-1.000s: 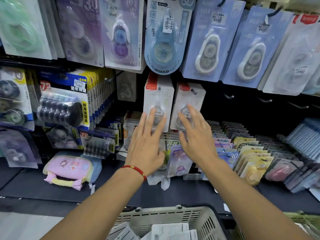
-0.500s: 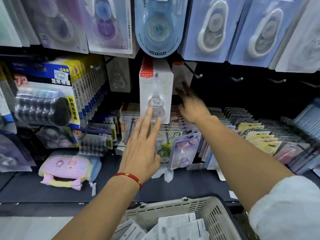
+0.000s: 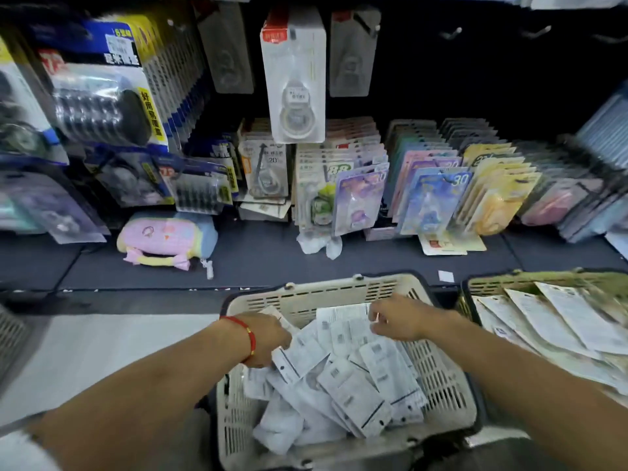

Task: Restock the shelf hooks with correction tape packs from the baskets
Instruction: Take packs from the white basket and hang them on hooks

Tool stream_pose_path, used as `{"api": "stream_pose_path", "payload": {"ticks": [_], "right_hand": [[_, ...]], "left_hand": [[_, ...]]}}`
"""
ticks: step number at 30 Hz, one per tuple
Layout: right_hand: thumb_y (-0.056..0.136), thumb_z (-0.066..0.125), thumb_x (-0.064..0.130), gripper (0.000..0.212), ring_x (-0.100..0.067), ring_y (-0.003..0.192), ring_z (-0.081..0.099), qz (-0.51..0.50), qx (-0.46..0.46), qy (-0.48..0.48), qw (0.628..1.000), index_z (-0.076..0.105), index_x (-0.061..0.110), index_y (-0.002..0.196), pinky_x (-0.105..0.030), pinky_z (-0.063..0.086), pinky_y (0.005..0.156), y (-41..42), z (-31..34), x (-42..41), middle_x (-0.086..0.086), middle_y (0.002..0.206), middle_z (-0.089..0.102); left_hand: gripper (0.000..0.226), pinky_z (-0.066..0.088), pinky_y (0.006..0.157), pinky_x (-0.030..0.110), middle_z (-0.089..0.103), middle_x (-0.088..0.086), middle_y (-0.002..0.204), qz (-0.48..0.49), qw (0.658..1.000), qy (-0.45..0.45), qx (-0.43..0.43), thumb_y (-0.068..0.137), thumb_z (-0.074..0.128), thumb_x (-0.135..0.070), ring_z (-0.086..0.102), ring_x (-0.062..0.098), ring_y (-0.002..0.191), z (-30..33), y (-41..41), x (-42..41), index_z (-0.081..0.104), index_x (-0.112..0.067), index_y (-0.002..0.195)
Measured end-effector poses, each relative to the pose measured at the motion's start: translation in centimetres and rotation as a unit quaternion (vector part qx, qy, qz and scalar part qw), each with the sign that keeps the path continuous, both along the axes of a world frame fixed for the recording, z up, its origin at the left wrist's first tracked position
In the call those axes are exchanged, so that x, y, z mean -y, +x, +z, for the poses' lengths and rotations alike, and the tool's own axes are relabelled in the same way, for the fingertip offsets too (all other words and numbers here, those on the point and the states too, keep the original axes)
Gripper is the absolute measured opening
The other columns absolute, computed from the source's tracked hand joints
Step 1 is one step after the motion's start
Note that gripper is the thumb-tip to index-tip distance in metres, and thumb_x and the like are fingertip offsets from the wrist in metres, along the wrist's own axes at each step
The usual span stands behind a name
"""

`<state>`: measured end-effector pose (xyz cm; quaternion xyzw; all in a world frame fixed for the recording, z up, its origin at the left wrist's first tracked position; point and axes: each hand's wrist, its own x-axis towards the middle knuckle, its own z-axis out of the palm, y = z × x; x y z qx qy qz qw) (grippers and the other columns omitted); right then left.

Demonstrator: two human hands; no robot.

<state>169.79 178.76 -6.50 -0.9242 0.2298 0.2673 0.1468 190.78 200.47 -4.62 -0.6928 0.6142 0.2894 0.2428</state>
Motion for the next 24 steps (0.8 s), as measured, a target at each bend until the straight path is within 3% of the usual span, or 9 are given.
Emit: {"api": "stream_pose_path", "payload": {"ticks": [2, 5, 8, 13, 16, 18, 20, 22, 24], "right_hand": [[0.105, 0.053, 0.055, 0.058, -0.028, 0.141, 0.048, -0.024, -0.090, 0.055, 0.994, 0.049, 0.019, 0.151, -0.038, 0.040, 0.110, -1.8, -5.0, -2.0, -0.007, 0.156, 0.050], [0.090, 0.063, 0.073, 0.093, -0.030, 0.149, 0.040, -0.077, -0.098, 0.121, 0.985, 0.033, 0.021, 0.161, -0.047, 0.038, 0.119, -3.5, -10.8, -6.3, -0.008, 0.166, 0.033], [0.073, 0.084, 0.065, 0.122, -0.035, 0.154, 0.027, -0.089, -0.089, 0.114, 0.985, 0.017, 0.017, 0.163, -0.053, 0.036, 0.121, -4.0, -13.9, -10.1, -0.013, 0.170, 0.015], [0.095, 0.069, 0.020, 0.061, -0.032, 0.134, 0.053, -0.094, -0.024, 0.177, 0.979, 0.046, 0.013, 0.151, -0.036, 0.045, 0.106, -3.0, -11.6, -8.3, -0.013, 0.153, 0.049], [0.092, 0.067, 0.003, 0.043, -0.023, 0.122, 0.066, -0.123, 0.080, 0.236, 0.961, 0.071, 0.013, 0.134, -0.033, 0.051, 0.105, -2.5, -8.8, -6.7, -0.006, 0.132, 0.071], [0.090, 0.075, 0.004, 0.030, -0.010, 0.106, 0.072, -0.161, 0.132, 0.315, 0.926, 0.080, 0.014, 0.117, -0.025, 0.056, 0.095, -2.1, -7.7, -6.4, 0.005, 0.111, 0.079], [0.088, 0.084, 0.012, 0.017, 0.004, 0.079, 0.068, -0.208, 0.177, 0.359, 0.892, 0.083, 0.019, 0.104, -0.016, 0.055, 0.074, -1.7, -7.5, -6.5, 0.019, 0.082, 0.074], [0.089, 0.085, 0.024, 0.024, -0.002, 0.088, 0.067, -0.272, 0.220, 0.323, 0.879, 0.078, 0.020, 0.111, -0.026, 0.059, 0.079, -1.8, -8.2, -6.6, 0.015, 0.092, 0.074], [0.092, 0.080, 0.039, 0.050, -0.019, 0.115, 0.064, -0.293, 0.186, 0.176, 0.921, 0.062, 0.019, 0.134, -0.039, 0.056, 0.095, -2.9, -9.5, -6.3, -0.002, 0.127, 0.067]], "left_hand": [[0.052, 0.044, 0.111, 0.040, 0.052, 0.009, 0.153, 0.036, 0.999, 0.016, -0.006, 0.101, 0.058, -0.017, 0.050, 0.032, 0.140, -2.3, -1.2, -1.2, 0.051, -0.027, 0.151], [0.051, 0.042, 0.111, 0.038, 0.051, 0.010, 0.153, 0.134, 0.989, -0.023, -0.053, 0.100, 0.055, -0.018, 0.048, 0.030, 0.140, -5.6, -3.8, -2.8, 0.051, -0.028, 0.150], [0.053, 0.036, 0.118, 0.043, 0.044, 0.009, 0.157, 0.170, 0.982, -0.036, -0.069, 0.100, 0.055, -0.021, 0.038, 0.028, 0.147, -8.0, -6.7, -4.5, 0.047, -0.029, 0.152], [0.070, 0.029, 0.124, 0.041, 0.030, 0.004, 0.167, 0.189, 0.969, -0.128, -0.098, 0.098, 0.057, -0.014, 0.025, 0.023, 0.155, -9.3, -9.0, -5.2, 0.031, -0.023, 0.162], [0.084, 0.024, 0.127, 0.045, 0.013, 0.000, 0.175, 0.159, 0.962, -0.199, -0.094, 0.099, 0.063, -0.029, 0.016, 0.024, 0.158, -8.9, -9.7, -4.5, 0.014, -0.028, 0.167], [0.084, 0.035, 0.120, 0.045, 0.034, 0.006, 0.167, 0.154, 0.962, -0.204, -0.096, 0.098, 0.066, -0.035, 0.034, 0.027, 0.151, -8.6, -10.0, -3.7, 0.018, -0.032, 0.166], [0.068, 0.050, 0.104, 0.041, 0.064, 0.009, 0.139, 0.232, 0.942, -0.200, -0.135, 0.095, 0.069, -0.032, 0.059, 0.030, 0.129, -8.4, -10.2, -2.9, 0.040, -0.033, 0.156], [0.048, 0.053, 0.096, 0.036, 0.072, 0.006, 0.125, 0.316, 0.911, -0.201, -0.171, 0.093, 0.073, -0.025, 0.066, 0.028, 0.118, -8.5, -10.3, -2.7, 0.059, -0.027, 0.139], [0.037, 0.052, 0.097, 0.036, 0.070, 0.008, 0.126, 0.369, 0.892, -0.194, -0.172, 0.096, 0.068, -0.019, 0.065, 0.029, 0.118, -8.9, -10.5, -3.3, 0.062, -0.019, 0.133]]}}
